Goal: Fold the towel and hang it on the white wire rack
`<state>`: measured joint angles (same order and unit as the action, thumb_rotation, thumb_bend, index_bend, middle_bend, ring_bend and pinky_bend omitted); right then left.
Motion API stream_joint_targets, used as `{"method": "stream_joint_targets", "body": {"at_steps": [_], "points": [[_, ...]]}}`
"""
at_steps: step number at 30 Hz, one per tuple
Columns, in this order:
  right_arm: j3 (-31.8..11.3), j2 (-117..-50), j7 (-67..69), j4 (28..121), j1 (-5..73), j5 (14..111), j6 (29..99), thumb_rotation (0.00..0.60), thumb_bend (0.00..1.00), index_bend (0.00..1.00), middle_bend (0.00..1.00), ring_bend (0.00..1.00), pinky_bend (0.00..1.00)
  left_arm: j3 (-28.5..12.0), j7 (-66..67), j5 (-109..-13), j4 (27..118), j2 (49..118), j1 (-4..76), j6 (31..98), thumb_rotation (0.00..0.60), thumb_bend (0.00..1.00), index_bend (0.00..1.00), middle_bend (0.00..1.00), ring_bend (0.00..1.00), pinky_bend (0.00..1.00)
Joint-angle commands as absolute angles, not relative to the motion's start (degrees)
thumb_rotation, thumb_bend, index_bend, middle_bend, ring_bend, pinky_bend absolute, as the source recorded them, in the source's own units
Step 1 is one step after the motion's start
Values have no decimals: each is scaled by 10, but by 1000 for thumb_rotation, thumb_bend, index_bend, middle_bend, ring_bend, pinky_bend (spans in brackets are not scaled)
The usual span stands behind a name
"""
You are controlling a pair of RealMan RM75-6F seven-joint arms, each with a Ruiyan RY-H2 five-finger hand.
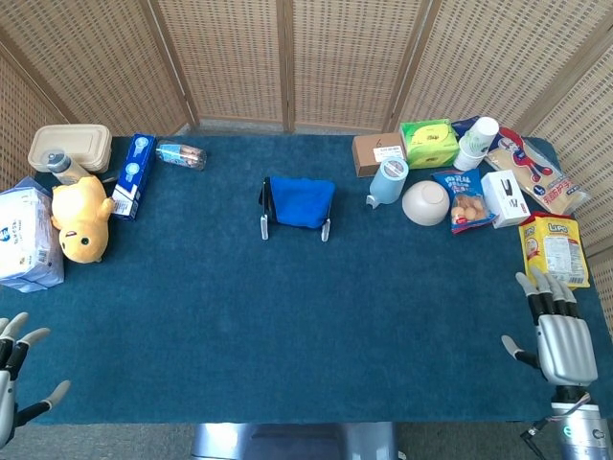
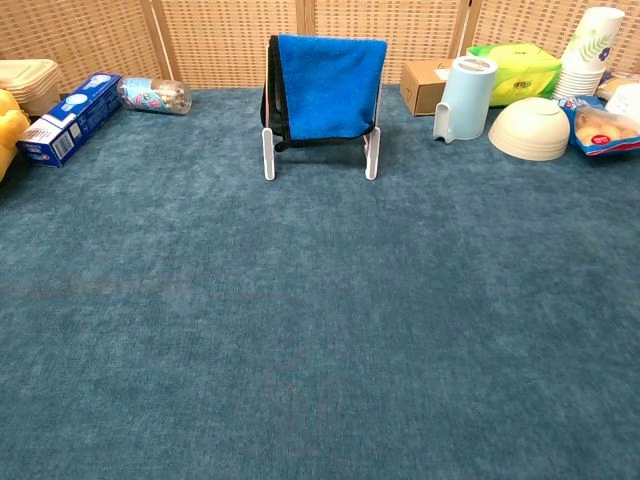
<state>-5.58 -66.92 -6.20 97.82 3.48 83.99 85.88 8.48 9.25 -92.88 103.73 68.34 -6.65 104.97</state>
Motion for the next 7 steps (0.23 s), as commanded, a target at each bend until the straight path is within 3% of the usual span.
{"method": "stream_joint_targets", "body": {"at_steps": [1, 7], "points": [[-53, -668, -55, 974, 32, 844, 862, 600, 183, 10, 16, 0, 0, 81, 93, -932, 1041, 683, -71, 1052, 600, 212, 256, 120, 0, 0], [-52, -670, -49, 975, 34, 851, 863, 600, 184, 10, 18, 0, 0, 72, 92, -934, 1050, 684, -75, 1045, 600, 213, 255, 120, 0, 0]]}}
